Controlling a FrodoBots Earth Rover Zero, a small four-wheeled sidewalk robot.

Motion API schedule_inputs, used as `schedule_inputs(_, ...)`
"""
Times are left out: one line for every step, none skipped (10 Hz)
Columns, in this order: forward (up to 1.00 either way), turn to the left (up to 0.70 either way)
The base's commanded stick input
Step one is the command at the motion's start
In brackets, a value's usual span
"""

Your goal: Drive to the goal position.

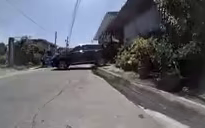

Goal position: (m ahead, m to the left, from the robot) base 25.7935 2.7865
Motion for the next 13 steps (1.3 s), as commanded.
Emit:
schedule_inputs(1.0, 0.21)
schedule_inputs(1.0, 0.02)
schedule_inputs(1.0, 0.02)
schedule_inputs(1.0, 0.02)
schedule_inputs(1.0, 0.02)
schedule_inputs(0.72, 0.01)
schedule_inputs(0.2, 0.0)
schedule_inputs(0.0, 0.0)
schedule_inputs(0.0, 0.0)
schedule_inputs(0.0, 0.0)
schedule_inputs(0.0, 0.0)
schedule_inputs(0.0, 0.0)
schedule_inputs(0.0, 0.0)
